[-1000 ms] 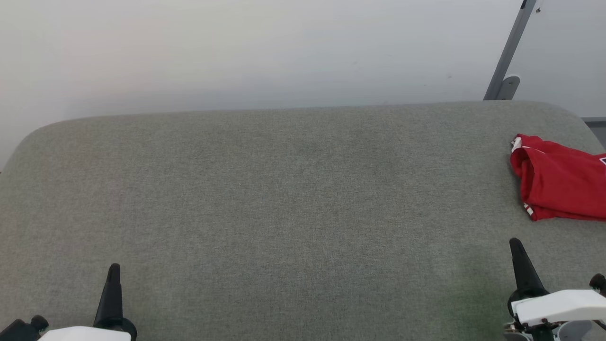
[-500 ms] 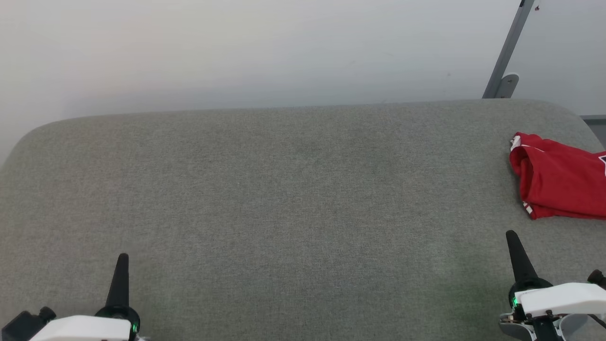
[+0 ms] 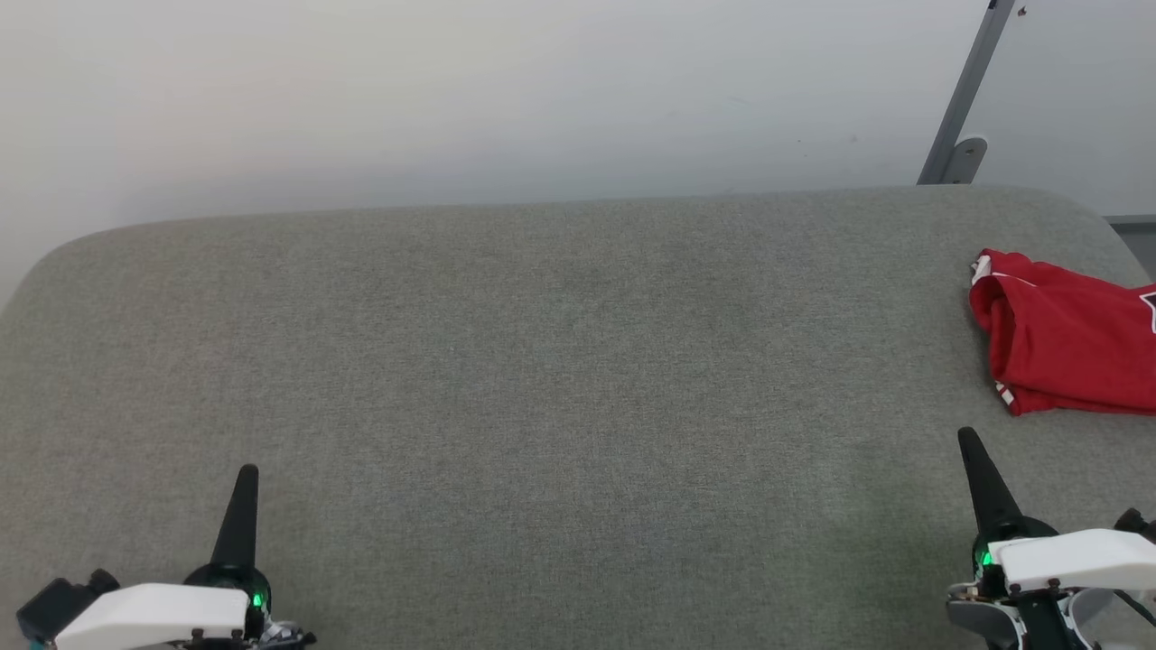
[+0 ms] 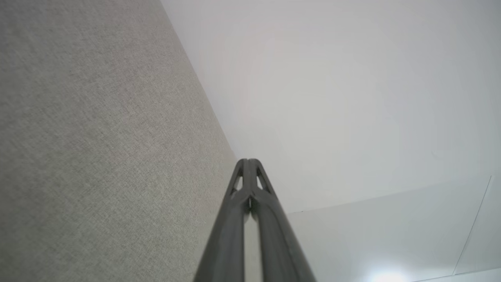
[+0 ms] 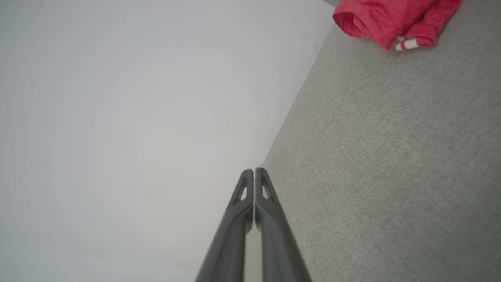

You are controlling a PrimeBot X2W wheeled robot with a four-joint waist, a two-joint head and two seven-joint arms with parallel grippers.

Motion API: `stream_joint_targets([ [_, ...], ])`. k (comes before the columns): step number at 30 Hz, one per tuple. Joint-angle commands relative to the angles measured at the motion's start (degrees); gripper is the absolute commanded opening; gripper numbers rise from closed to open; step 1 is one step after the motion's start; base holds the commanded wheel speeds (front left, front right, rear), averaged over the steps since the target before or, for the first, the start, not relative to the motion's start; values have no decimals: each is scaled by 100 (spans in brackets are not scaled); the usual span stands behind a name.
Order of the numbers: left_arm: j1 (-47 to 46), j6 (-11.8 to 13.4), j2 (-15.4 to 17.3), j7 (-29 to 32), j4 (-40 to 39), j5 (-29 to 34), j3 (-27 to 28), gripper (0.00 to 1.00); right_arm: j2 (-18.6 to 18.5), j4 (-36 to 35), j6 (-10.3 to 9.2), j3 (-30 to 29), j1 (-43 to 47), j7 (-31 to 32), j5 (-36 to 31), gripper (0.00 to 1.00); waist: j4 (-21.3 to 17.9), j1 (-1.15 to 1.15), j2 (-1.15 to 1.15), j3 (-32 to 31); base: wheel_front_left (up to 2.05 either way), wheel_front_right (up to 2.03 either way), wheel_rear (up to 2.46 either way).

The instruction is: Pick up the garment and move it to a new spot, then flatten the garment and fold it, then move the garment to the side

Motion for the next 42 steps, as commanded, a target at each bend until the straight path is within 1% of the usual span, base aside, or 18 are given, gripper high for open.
stream_joint_targets([
  [1,-172,-20,1,38,-26,-145,2,0,16,-68,-1,-13,-127,43,124,0,-2,0,0,2,0,0,0],
  [42,-618,-31,-242,528,212,-1567,-15,0,268,-121,-2,-126,-327,511,1597,0,-69,0,0,69,0,0,0],
])
